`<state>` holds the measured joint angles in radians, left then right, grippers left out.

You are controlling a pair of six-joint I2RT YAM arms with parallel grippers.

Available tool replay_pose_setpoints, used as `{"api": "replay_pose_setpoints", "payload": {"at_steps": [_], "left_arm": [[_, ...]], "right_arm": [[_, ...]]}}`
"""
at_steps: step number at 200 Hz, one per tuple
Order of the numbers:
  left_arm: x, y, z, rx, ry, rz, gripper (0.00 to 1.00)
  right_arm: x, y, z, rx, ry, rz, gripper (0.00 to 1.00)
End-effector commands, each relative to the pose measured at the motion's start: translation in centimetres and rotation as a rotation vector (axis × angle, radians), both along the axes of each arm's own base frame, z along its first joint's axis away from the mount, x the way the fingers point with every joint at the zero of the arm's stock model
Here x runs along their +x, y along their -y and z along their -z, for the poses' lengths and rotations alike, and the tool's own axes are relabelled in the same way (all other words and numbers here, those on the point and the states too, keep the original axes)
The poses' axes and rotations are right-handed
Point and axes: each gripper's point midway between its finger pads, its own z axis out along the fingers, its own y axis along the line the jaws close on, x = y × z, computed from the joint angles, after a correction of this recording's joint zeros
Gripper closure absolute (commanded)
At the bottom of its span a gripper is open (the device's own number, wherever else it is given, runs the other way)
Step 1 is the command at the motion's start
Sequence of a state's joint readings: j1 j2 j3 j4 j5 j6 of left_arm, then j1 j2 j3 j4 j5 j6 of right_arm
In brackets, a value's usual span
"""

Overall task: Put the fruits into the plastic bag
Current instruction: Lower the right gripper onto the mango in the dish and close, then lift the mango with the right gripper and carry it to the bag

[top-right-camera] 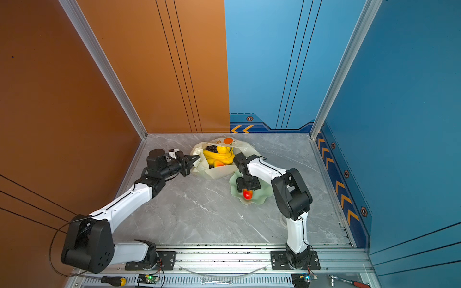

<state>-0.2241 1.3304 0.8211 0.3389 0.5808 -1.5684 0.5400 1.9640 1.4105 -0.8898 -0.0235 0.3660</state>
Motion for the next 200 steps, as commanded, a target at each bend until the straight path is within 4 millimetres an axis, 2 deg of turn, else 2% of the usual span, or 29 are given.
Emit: {"api": "replay_pose_setpoints", "payload": {"at_steps": [1, 42, 89, 143, 200], "left_arm": [[0.3, 0.5, -0.7, 0.007, 0.013, 0.011, 1.0], [0.3, 0.8, -0.6, 0.011, 0.012, 0.014, 1.0], [0.4, 1.2, -0.7, 0.011, 0.014, 0.019, 1.0], [0.4, 1.4, -0.8, 0.012, 0.015, 0.019, 1.0], [0.3, 1.8, -0.9, 0.016, 0.021, 0.022, 1.0]], "right_arm": [[-0.3, 0.6, 0.8, -0.006, -0.02, 0.024, 0.32], [-0.4, 1.1, 1.0, -0.015, -0.021, 0.031, 0.33], [-0.3, 1.1, 1.0, -0.007, -0.022, 0.034, 0.43], [-0.2, 1.3, 0.6, -0.001, -0.013, 0.036, 0.46], [0.2, 1.2, -1.6, 0.038, 0.027, 0.045, 0.46]]}}
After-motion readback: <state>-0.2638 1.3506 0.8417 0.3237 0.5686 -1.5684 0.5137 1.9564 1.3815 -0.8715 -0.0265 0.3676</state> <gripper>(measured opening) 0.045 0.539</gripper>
